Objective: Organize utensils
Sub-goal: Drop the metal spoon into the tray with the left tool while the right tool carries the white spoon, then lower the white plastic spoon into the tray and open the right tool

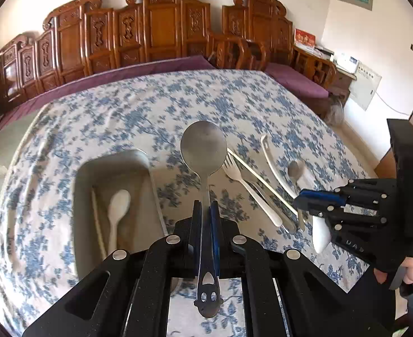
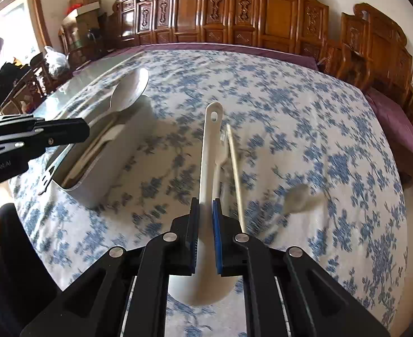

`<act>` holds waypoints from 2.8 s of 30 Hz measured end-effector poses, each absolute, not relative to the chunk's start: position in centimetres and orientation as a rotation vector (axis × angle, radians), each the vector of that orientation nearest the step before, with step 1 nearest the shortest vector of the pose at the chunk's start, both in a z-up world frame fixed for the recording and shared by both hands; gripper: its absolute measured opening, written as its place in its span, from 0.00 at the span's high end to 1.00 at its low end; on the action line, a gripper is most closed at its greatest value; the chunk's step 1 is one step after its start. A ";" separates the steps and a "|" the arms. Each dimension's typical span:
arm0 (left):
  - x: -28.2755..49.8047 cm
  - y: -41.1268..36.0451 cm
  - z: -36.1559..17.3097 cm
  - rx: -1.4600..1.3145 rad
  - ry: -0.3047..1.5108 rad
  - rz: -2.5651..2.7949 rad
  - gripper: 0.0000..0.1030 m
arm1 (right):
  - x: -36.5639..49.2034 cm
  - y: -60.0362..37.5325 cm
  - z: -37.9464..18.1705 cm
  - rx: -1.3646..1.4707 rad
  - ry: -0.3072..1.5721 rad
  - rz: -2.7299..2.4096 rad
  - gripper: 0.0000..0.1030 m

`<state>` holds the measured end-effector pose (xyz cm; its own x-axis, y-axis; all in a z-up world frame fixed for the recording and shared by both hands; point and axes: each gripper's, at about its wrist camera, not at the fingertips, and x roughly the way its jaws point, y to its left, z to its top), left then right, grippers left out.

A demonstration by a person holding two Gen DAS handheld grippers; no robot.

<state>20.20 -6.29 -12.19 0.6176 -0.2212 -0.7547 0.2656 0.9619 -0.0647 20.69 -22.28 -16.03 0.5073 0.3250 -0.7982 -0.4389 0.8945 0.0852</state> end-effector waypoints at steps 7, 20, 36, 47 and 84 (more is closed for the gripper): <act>19.9 -3.3 -10.9 0.054 0.831 -0.241 0.95 | 20.9 -19.4 -14.9 -0.142 0.911 0.500 0.89; 22.1 2.1 -12.9 0.019 0.878 -0.152 0.95 | 22.0 -15.7 -13.2 -0.149 0.894 0.543 0.89; 24.4 2.5 -18.6 0.018 1.004 -0.137 0.95 | 22.6 -12.7 -11.8 -0.136 0.876 0.587 0.89; 25.5 2.3 -19.9 0.017 1.052 -0.129 0.94 | 22.5 -12.6 -12.4 -0.139 0.887 0.582 0.89; 17.1 11.2 -9.0 -0.033 0.778 -0.019 0.87 | 24.3 -2.4 -11.1 -0.149 0.865 0.668 0.89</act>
